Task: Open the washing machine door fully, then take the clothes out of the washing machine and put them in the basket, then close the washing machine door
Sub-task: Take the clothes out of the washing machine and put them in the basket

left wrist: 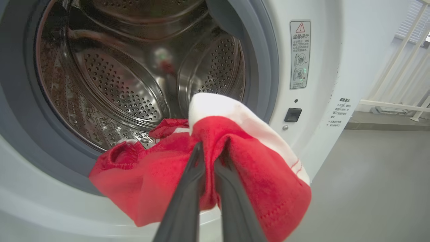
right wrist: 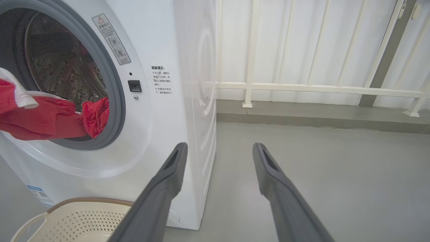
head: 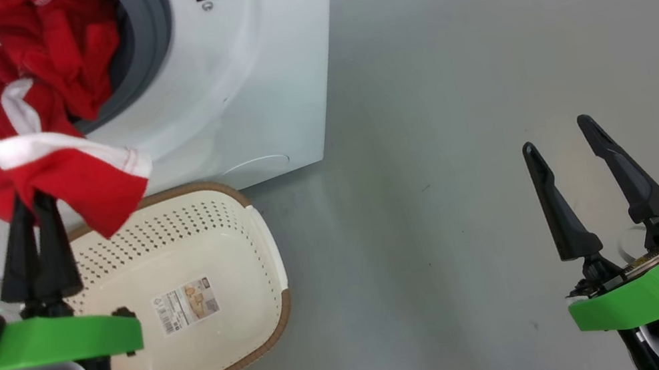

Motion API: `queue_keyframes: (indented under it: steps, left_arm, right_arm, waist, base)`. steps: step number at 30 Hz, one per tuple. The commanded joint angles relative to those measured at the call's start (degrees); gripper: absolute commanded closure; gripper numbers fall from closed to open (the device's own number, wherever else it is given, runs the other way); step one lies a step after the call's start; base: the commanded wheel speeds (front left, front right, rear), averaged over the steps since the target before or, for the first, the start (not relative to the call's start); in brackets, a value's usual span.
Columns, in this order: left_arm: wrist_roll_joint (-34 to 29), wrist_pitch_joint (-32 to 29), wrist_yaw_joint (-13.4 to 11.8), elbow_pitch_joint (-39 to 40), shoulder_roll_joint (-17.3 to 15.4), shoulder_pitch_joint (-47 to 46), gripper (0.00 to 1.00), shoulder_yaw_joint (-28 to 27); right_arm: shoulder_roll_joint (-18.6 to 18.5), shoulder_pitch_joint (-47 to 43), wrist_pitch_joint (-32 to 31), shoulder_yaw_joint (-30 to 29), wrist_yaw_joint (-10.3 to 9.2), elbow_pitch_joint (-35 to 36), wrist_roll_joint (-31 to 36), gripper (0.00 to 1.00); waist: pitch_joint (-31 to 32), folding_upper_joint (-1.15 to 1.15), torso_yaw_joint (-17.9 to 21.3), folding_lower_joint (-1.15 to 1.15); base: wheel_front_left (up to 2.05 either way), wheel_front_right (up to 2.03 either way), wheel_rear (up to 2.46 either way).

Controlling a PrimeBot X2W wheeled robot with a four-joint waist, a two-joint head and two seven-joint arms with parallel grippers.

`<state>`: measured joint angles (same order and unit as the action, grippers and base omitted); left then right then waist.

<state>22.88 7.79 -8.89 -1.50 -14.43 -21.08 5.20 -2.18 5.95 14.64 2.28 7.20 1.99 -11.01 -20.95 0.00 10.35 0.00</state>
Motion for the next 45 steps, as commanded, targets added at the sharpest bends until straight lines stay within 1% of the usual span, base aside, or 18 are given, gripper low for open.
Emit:
queue_keyframes:
  steps: [1, 8, 12, 15, 19, 25, 26, 34, 45]
  left_arm:
    - [0.4, -0.4, -0.5, 2.9, -0.9, 1.0, 1.0, -1.4]
    - [1.5, -1.8, -0.7, 5.5, 0.4, 4.0, 1.0, 0.0]
    - [2.0, -2.2, -0.8, 4.3, 1.1, 4.8, 1.0, 0.8]
    - [2.7, -2.1, -0.3, 1.6, 1.5, 4.6, 1.0, 1.0]
    - [3.1, -1.2, 0.3, -3.5, 2.0, 3.6, 1.0, 1.5]
    - [4.2, 0.3, 1.9, -13.2, 2.7, 0.8, 1.0, 1.9]
    - [4.2, 0.3, 1.9, -13.2, 2.7, 0.8, 1.0, 1.9]
    - [5.4, 3.1, 4.5, -26.5, 3.3, -5.2, 1.0, 1.9]
    - [5.5, 5.6, 6.4, -42.8, 3.1, -13.5, 1.0, 1.9]
  right_arm:
    - [-0.7, -0.4, 0.4, 0.7, 0.29, 1.5, -0.5, 0.0]
    - [-0.7, -0.4, 0.4, 0.5, 0.29, 1.9, -0.5, 0.0]
    - [-0.7, -0.1, 0.4, 0.7, 0.29, 2.2, -0.6, 0.0]
    - [-0.7, 0.3, 0.4, 1.1, 0.29, 2.2, -0.8, 0.0]
    - [-0.7, 0.9, 0.4, 1.3, 0.29, 2.2, -0.8, 0.0]
    - [-0.7, 1.8, 0.4, 1.5, 0.29, 2.1, -0.8, 0.0]
    - [-0.7, 1.8, 0.4, 1.5, 0.29, 2.1, -0.8, 0.0]
    - [-0.7, 2.7, 0.4, 1.8, 0.29, 2.3, -0.9, 0.0]
    - [-0.7, 4.3, 0.4, 2.6, 0.29, 2.4, -1.3, 0.0]
  waist:
    - [0.2, 0.0, -0.3, 0.0]
    - [-0.1, 0.0, -0.8, 0.0]
    - [-1.3, 0.0, -0.8, 0.0]
    - [-2.2, 0.0, -0.6, 0.0]
    - [-3.4, 0.0, -0.3, 0.0]
    - [-5.2, 0.0, 0.4, 0.0]
    - [-5.2, 0.0, 0.4, 0.0]
    - [-8.1, 0.0, 1.2, 0.0]
    - [-12.5, 0.0, 2.0, 0.0]
  base:
    - [0.0, 0.0, 0.0]
    - [0.0, 0.0, 0.0]
    - [0.0, 0.0, 0.0]
    - [0.0, 0.0, 0.0]
    - [0.0, 0.0, 0.0]
    - [0.0, 0.0, 0.0]
    - [0.0, 0.0, 0.0]
    - [0.0, 0.0, 0.0]
    - [0.0, 0.0, 0.0]
